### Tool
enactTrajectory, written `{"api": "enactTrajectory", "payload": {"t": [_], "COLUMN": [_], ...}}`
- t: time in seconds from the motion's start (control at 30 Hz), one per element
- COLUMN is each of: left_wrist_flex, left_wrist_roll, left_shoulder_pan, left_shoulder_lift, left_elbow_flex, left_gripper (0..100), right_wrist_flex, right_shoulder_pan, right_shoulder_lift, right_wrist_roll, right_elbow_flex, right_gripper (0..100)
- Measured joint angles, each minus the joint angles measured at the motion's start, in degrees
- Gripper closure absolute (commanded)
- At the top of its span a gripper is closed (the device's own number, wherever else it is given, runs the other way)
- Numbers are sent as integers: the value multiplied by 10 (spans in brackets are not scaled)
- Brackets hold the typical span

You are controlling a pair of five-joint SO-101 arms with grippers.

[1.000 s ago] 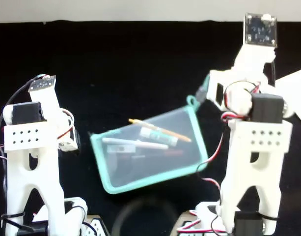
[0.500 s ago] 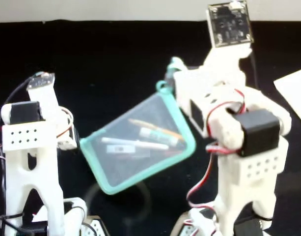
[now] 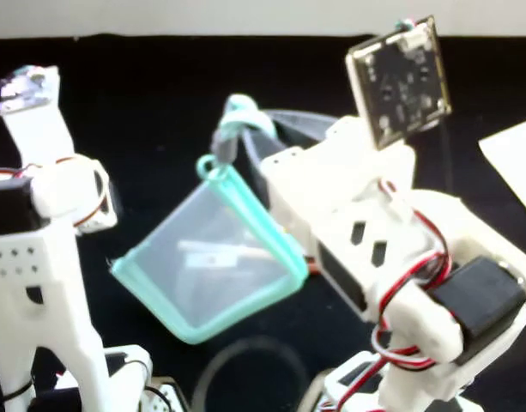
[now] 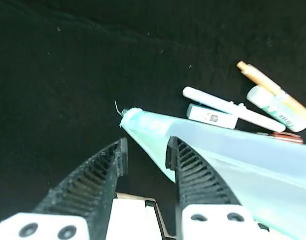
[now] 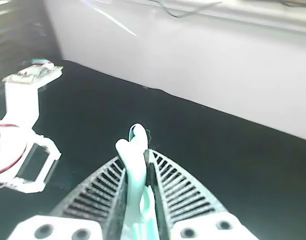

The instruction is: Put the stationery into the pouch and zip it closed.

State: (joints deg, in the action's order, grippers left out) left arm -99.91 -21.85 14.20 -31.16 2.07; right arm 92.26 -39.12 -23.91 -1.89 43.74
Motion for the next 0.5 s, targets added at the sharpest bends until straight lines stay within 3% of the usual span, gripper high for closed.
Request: {"api": "enactTrajectory", "payload": {"t": [0.2, 0.37, 0.5], "left_wrist_flex": [-5, -9, -9], "left_wrist_roll": [0, 0, 0], "left_shoulder_pan": [0, 0, 0], "left_shoulder_lift": [-63, -163, -212], "left_elbow_flex": [37, 37, 38], "left_gripper": [842, 736, 756], "right_wrist_flex": [-7, -36, -53], "right_shoulder_pan": [-51, -74, -123], "right_shoulder_lift": [0, 13, 69], "right_wrist_roll": [0, 0, 13], "right_elbow_flex": [0, 0, 0], "right_gripper": [992, 992, 992]}}
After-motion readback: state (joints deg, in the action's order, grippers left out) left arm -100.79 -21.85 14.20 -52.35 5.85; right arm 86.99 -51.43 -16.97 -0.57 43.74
